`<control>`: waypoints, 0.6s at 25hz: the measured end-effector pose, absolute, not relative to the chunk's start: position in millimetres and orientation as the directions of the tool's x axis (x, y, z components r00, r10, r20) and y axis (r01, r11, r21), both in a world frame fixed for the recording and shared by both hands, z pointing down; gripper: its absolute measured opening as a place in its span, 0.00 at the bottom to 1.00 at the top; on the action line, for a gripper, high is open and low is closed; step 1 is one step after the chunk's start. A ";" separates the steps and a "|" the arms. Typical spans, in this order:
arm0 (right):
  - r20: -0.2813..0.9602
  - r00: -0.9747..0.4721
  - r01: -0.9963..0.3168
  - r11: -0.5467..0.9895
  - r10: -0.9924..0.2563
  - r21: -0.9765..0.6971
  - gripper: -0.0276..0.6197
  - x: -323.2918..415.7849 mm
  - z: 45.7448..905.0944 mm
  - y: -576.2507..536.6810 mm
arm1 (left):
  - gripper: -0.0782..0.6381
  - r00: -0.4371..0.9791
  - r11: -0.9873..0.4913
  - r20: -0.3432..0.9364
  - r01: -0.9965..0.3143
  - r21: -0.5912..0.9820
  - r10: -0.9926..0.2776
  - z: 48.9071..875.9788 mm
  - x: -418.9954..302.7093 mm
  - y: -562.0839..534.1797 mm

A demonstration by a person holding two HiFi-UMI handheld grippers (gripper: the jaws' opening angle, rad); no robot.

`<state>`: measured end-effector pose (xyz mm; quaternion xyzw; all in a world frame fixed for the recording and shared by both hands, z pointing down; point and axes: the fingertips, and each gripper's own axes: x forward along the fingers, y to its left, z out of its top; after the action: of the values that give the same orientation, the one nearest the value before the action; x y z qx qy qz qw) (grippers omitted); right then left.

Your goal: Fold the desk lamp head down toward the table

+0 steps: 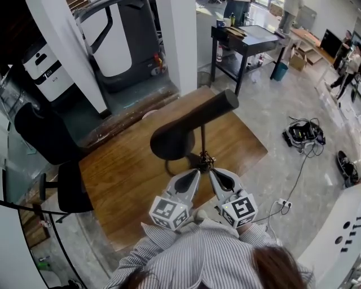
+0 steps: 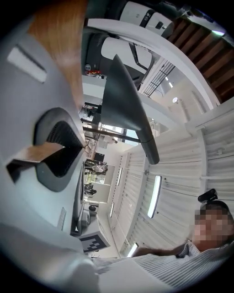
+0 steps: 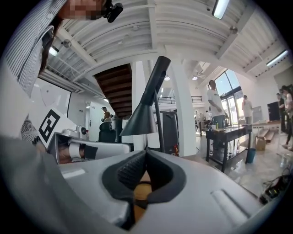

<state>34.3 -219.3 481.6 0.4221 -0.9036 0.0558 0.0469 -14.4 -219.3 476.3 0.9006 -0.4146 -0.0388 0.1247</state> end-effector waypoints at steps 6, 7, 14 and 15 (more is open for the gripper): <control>0.171 -0.642 -0.764 0.643 -0.747 -0.059 0.04 34.2 490.8 -214.3 | 0.12 0.672 -0.634 0.043 -0.717 0.290 -0.739 484.1 -7.9 -211.5; 0.177 -0.640 -0.766 0.640 -0.748 -0.060 0.04 35.0 492.7 -213.2 | 0.12 0.673 -0.635 0.047 -0.717 0.288 -0.738 485.1 -7.2 -210.7; 0.201 -0.621 -0.781 0.621 -0.758 -0.068 0.04 39.8 499.5 -208.5 | 0.12 0.676 -0.639 0.062 -0.719 0.275 -0.734 486.9 -4.7 -207.0; 0.202 -0.618 -0.782 0.619 -0.759 -0.068 0.04 40.1 500.0 -208.5 | 0.12 0.677 -0.639 0.063 -0.718 0.276 -0.734 487.1 -4.8 -206.6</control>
<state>40.1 -208.5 500.0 0.4299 -0.8965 0.0748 0.0770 -4.8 -206.6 487.1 0.9048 -0.4012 -0.0274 0.1404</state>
